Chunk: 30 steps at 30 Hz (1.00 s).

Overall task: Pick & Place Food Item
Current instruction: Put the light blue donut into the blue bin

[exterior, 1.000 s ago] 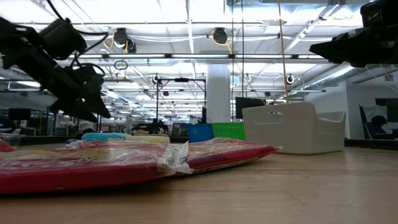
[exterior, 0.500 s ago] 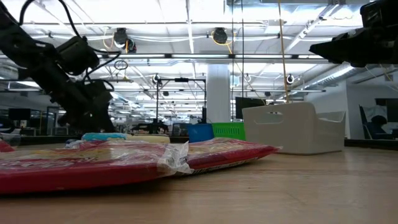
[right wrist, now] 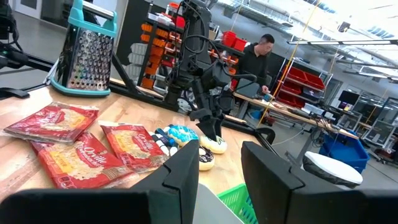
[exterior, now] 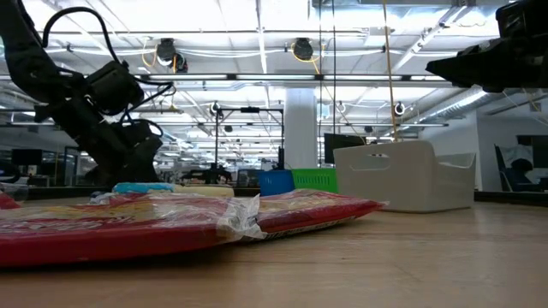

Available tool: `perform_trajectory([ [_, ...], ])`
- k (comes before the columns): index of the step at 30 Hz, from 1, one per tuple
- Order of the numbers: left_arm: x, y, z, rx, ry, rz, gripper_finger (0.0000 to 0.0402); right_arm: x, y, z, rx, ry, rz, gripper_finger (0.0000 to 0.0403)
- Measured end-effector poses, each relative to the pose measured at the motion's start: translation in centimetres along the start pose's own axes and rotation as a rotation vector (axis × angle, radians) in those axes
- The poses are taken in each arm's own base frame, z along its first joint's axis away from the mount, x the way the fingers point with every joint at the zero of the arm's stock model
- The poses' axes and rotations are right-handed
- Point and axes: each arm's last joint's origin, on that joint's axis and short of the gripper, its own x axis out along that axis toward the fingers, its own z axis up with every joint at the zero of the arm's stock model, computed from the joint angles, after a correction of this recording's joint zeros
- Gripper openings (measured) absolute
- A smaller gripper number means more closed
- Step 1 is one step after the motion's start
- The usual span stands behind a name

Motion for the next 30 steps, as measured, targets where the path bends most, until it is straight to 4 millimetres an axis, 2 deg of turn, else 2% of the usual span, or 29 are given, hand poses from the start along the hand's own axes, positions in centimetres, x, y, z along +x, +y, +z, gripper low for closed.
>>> perform_trajectory([
  [6, -0.2, -0.5, 0.9, 0.030, -0.096, -0.052, 0.0124, 0.0, 0.0, 0.1, 0.183, -0.013, -0.002, 0.0110],
  [11, -0.9, -1.4, 2.9, 0.081, -0.250, -0.123, 0.0088, 0.0, -0.1, 0.1, 0.328, -0.013, -0.005, 0.0110],
  [19, -2.1, -3.9, 7.0, 0.138, -0.393, -0.256, 0.0077, 0.0, -0.1, 0.3, 0.602, -0.036, -0.004, 0.0110],
  [26, -2.3, -6.8, 10.5, 0.287, -0.502, -0.293, 0.0076, 0.0, -0.1, 0.3, 0.599, -0.034, -0.009, 0.0110],
  [30, -1.6, -8.4, 12.5, 0.329, -0.561, -0.303, 0.0076, 0.0, -0.1, 0.3, 0.600, -0.034, -0.010, 0.0110],
])
